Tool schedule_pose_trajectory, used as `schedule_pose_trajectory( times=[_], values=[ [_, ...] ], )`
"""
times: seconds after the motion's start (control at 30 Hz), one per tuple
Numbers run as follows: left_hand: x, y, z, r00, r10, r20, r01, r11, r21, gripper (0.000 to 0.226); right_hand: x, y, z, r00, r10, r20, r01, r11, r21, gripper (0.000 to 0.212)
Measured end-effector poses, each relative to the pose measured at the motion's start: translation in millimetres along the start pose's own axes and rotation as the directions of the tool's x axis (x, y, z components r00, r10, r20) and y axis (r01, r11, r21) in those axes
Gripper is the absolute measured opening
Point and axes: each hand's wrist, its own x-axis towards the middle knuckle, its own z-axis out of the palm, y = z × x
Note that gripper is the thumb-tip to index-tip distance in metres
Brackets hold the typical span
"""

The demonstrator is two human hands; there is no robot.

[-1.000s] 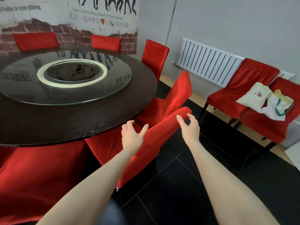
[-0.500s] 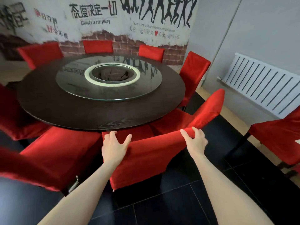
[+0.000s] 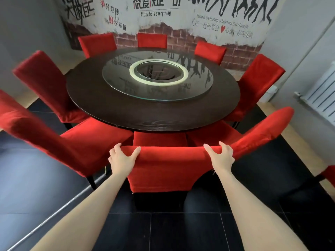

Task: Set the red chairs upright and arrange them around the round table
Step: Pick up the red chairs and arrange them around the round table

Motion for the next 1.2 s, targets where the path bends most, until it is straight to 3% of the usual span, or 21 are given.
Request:
schedule_pose_trajectory(
  times=[0.2,0.67,1.2],
  values=[
    [8.6,-1.3,5.1,0.998,-0.031,-0.054,0.031,1.0,-0.003,0.076,23.8,2.9,0.9,1.0,0.009,0.002,-0.008,0.999,-0.038,0.077],
    [24.5,-8.1,-3.7,0.998,-0.054,-0.033,0.052,0.996,-0.072,0.052,21.5,11.2,-0.5,1.0,0.01,-0.008,-0.011,0.99,-0.144,0.06],
    [10.6,-7.7,0.1,0.991,-0.092,-0.099,0.08,0.99,-0.112,0.052,21.7,20.4,-5.1,1.0,-0.021,0.02,0.023,0.99,-0.142,0.059]
  ],
)
